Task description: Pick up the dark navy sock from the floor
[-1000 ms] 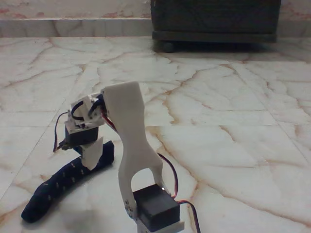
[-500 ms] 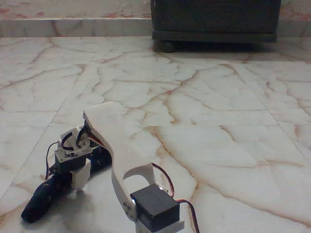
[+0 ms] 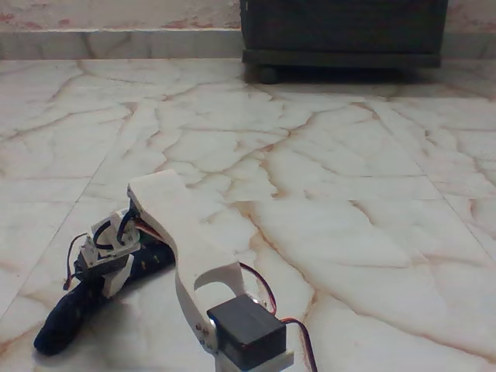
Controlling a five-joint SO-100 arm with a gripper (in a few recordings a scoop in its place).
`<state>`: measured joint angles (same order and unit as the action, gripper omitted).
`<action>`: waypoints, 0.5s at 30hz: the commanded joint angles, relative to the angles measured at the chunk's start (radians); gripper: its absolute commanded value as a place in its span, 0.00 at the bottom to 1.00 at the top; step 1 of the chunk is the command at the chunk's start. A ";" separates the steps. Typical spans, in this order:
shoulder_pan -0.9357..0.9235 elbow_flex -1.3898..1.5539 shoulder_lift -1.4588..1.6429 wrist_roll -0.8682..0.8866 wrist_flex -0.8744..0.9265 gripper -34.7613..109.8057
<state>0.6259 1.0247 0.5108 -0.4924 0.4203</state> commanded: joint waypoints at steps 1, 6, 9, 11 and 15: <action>0.008 0.006 0.014 0.000 -0.035 0.24; -0.008 0.009 0.048 -0.026 -0.048 0.24; -0.025 0.020 0.127 -0.040 0.006 0.24; -0.026 0.084 0.225 -0.037 0.037 0.24; -0.041 0.262 0.430 -0.058 0.055 0.24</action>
<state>0.5952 1.2855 0.8514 -0.5292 0.4771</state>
